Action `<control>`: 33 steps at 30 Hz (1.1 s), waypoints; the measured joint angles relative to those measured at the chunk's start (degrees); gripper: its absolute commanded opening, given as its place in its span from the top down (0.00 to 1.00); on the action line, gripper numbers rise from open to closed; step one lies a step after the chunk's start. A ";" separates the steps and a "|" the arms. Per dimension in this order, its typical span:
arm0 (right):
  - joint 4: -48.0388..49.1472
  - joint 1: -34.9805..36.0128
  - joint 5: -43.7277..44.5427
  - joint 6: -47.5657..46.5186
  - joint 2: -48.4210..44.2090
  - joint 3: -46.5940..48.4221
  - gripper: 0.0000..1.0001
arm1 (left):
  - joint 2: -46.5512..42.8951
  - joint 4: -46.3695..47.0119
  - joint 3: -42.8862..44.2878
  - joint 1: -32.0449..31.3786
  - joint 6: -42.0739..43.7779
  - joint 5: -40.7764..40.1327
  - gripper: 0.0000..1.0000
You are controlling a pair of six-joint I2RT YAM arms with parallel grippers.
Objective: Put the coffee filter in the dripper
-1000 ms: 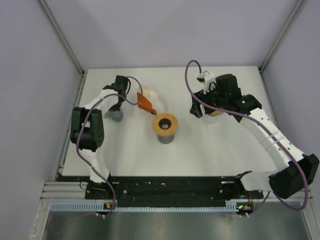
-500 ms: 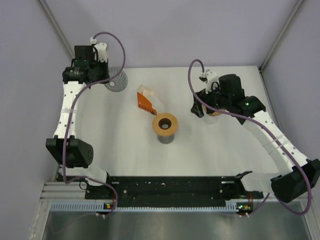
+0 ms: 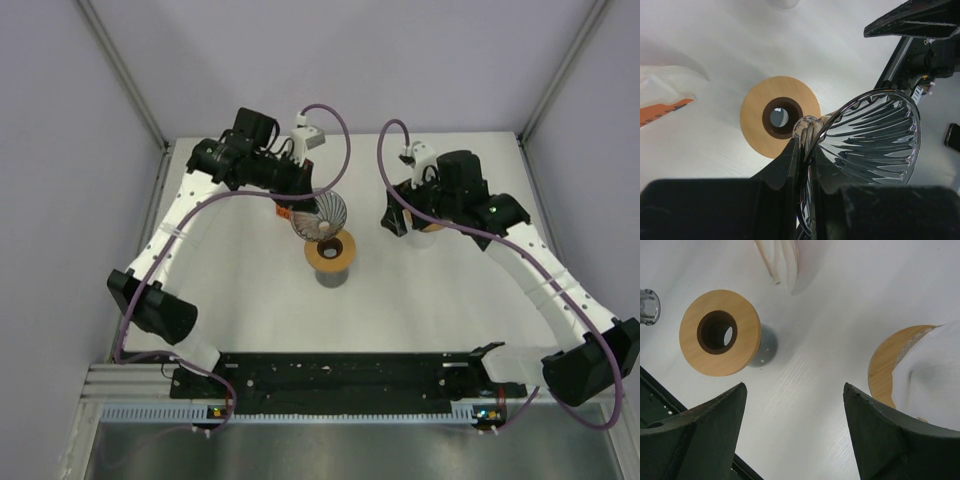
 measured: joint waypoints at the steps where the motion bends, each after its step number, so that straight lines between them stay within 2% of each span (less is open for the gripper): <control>1: -0.02 0.00 0.00 0.17 -0.09 -0.02 0.22 | 0.00 0.07 -0.74 -0.76 0.28 0.63 1.00; 16: 0.37 0.00 0.22 0.33 -1.16 -1.51 0.22 | 8.15 3.52 -6.10 -1.95 0.63 0.33 1.00; 30: 0.61 0.00 0.39 0.35 -1.22 -1.86 0.22 | 8.26 8.26 -13.05 -3.37 0.61 -1.53 1.00; 31: 0.66 0.00 0.37 0.44 -1.22 -1.86 0.22 | 8.26 8.83 -13.42 -3.67 0.59 -1.79 0.99; 33: 0.83 0.00 0.13 0.83 -1.22 -1.86 0.23 | 8.26 9.46 -13.64 -4.04 0.61 -1.79 0.90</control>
